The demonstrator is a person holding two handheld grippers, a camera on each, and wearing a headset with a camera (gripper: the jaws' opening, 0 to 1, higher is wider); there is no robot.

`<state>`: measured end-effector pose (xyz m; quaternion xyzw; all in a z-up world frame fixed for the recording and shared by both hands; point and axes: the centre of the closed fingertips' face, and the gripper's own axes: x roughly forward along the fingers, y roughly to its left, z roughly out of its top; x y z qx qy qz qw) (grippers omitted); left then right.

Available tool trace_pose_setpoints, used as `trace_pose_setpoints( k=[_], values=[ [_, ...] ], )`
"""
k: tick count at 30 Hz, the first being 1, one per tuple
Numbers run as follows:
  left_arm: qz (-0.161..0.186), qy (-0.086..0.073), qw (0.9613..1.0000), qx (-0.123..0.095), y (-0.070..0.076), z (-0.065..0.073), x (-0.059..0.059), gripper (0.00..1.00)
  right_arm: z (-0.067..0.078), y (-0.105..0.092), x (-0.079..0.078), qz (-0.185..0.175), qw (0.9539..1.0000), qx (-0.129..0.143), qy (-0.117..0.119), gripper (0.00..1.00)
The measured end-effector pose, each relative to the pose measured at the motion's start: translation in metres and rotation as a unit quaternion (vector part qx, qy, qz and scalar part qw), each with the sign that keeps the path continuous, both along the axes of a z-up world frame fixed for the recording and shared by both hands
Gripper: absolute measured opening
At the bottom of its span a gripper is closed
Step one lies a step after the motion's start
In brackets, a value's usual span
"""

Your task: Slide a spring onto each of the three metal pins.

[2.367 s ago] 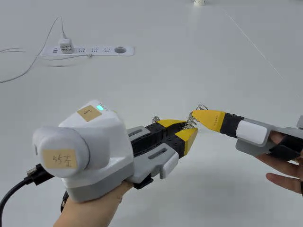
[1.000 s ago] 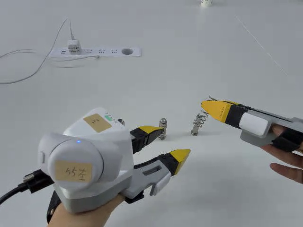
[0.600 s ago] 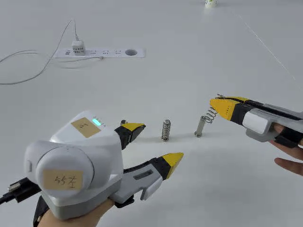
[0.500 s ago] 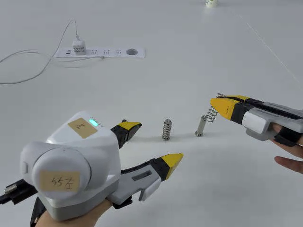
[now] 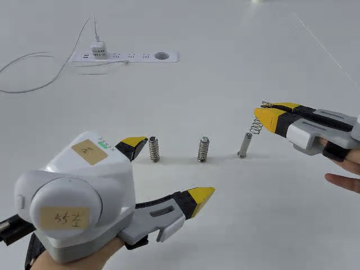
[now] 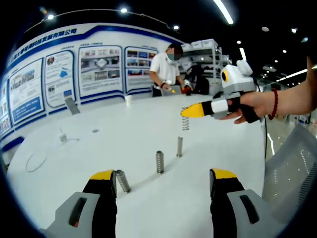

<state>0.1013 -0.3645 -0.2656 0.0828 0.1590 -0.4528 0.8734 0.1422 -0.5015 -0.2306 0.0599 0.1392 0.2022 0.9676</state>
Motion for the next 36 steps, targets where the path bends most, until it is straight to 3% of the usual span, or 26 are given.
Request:
trace_pose_setpoints(
  k=[12, 26, 36],
  values=[
    [0.020, 0.013, 0.9997, -0.004, 0.009, -0.006, 0.005, 0.90, -0.017, -0.003, 0.010, -0.007, 0.9996, -0.028, 0.005, 0.11],
    [0.028, 0.028, 0.9992, -0.009, 0.013, -0.010, 0.006, 0.99, -0.027, -0.004, 0.009, -0.021, 0.9995, -0.022, 0.003, 0.11],
    [0.024, 0.032, 0.9992, -0.008, 0.011, -0.011, 0.004, 0.98, -0.033, 0.000, 0.005, -0.010, 0.9979, -0.063, -0.003, 0.11]
  ],
)
